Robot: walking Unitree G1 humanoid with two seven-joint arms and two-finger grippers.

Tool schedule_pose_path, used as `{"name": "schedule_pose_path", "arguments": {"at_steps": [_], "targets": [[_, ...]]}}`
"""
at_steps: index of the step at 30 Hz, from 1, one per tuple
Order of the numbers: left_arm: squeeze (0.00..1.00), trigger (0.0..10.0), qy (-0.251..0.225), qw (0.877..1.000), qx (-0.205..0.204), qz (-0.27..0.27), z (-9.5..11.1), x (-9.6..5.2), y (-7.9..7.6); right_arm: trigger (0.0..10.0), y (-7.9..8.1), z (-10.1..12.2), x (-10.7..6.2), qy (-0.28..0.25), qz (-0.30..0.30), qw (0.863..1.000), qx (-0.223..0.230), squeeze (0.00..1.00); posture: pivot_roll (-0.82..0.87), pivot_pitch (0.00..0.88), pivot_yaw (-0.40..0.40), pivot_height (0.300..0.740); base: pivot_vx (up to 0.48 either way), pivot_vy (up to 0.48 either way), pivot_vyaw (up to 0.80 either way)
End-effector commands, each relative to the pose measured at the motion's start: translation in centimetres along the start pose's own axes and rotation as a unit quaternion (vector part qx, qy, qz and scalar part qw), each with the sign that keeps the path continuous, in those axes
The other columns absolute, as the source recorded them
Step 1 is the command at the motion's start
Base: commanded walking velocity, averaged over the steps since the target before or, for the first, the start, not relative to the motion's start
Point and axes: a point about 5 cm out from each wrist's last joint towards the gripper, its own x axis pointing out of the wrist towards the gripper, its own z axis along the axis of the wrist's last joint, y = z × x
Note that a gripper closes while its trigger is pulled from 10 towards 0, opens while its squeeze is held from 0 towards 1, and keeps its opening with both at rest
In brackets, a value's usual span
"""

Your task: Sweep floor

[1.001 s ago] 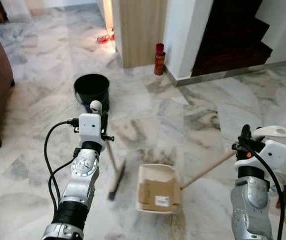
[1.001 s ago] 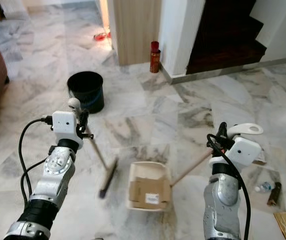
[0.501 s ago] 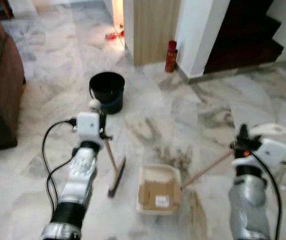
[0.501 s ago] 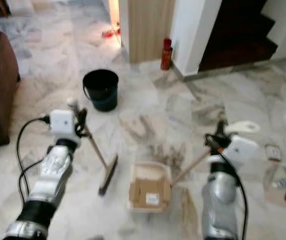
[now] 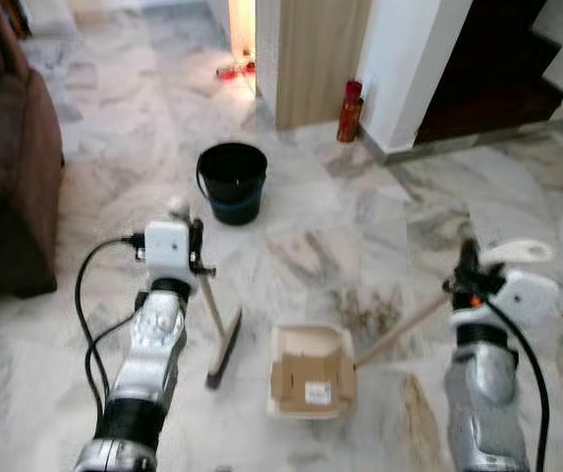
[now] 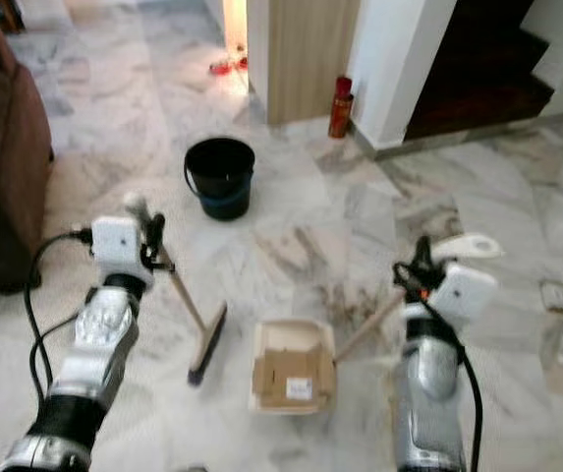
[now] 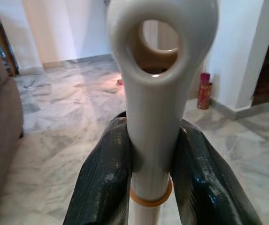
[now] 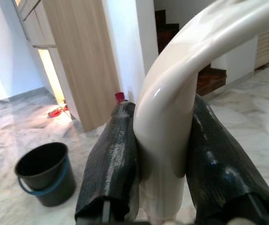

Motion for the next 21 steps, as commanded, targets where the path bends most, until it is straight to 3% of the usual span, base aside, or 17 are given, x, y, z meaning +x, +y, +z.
{"name": "schedule_pose_path", "arguments": {"at_steps": [1, 9, 17, 21], "targets": [[0.00, 10.0, -0.031, 0.999, 0.008, -0.004, 1.3, 0.4, -0.3, 10.0, 0.0, 1.1, 0.3, -0.025, 0.002, 1.000, 0.013, 0.00, 0.10, 0.113, -0.007, 0.740, 0.000, 0.000, 0.00], [0.00, 10.0, -0.036, 0.999, 0.001, -0.005, 1.6, 0.5, -0.3, 10.0, 0.7, 2.6, 0.7, -0.052, 0.024, 0.998, 0.015, 0.00, 0.10, 0.115, -0.004, 0.740, 0.000, 0.000, 0.00], [0.00, 10.0, -0.041, 0.999, 0.016, 0.008, 1.6, 0.4, 0.0, 10.0, 2.6, 6.2, 1.4, -0.123, 0.076, 0.989, 0.040, 0.00, 0.10, 0.104, -0.002, 0.740, 0.000, 0.000, 0.00], [0.00, 10.0, -0.041, 0.999, 0.018, 0.010, 1.5, 0.3, 0.0, 10.0, 3.1, 6.7, 1.5, -0.130, 0.089, 0.987, 0.043, 0.00, 0.10, 0.096, 0.000, 0.740, 0.000, 0.000, 0.00]]}}
